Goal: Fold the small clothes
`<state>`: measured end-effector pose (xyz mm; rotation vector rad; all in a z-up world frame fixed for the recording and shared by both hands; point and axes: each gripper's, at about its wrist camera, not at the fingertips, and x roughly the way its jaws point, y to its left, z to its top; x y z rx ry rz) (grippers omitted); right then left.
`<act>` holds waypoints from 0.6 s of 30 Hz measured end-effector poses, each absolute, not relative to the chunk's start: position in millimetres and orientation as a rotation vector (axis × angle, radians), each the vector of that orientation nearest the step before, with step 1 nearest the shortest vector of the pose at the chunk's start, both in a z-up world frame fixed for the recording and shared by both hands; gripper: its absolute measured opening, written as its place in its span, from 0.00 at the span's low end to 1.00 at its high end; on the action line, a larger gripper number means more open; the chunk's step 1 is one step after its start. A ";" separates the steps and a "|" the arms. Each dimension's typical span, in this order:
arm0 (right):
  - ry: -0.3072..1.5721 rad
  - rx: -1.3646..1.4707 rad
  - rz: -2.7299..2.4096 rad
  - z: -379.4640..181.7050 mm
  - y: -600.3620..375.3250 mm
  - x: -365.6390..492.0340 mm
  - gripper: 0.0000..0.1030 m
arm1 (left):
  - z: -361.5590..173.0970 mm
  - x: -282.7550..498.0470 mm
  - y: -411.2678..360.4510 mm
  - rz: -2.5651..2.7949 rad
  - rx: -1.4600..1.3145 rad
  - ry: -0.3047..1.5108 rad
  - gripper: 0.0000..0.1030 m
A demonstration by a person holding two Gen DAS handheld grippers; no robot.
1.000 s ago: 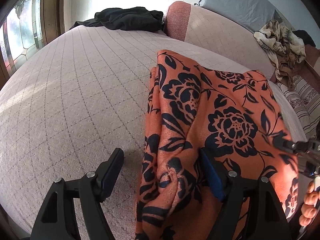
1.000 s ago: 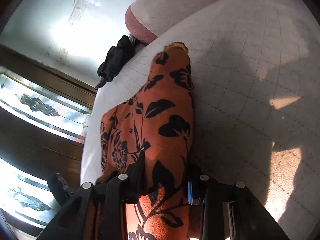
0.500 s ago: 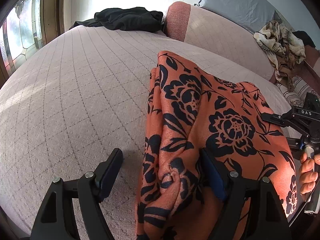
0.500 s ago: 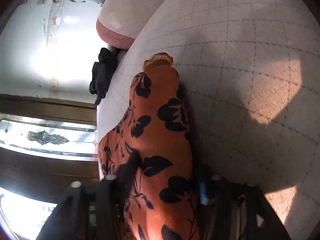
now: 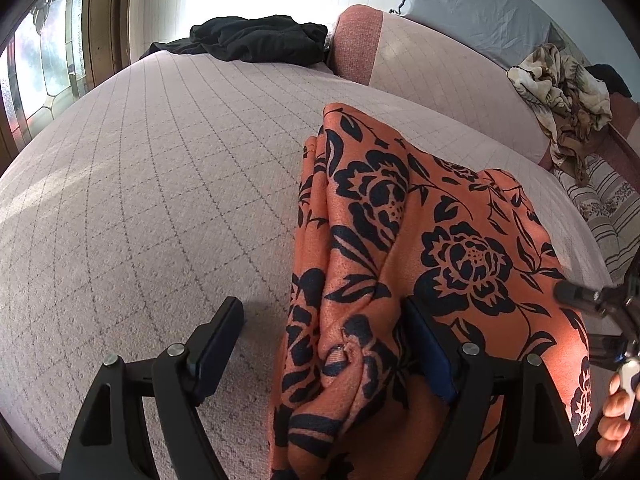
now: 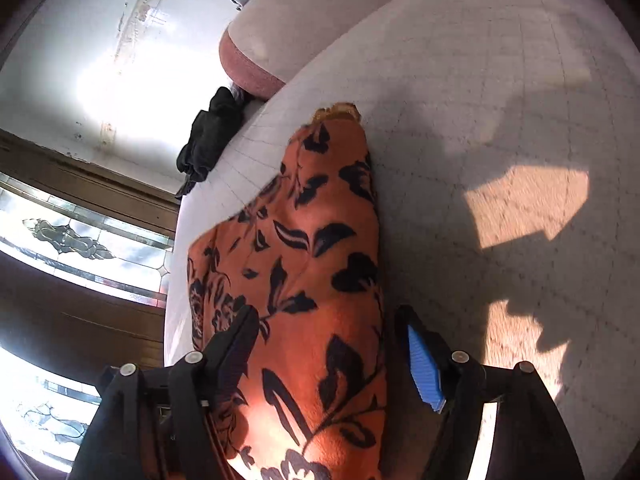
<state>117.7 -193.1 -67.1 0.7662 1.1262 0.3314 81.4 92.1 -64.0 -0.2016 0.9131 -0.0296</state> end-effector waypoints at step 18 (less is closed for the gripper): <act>0.915 0.381 0.462 15.8 -136.5 66.3 0.69 | -57.3 29.7 122.5 -0.186 -0.481 1.051 0.46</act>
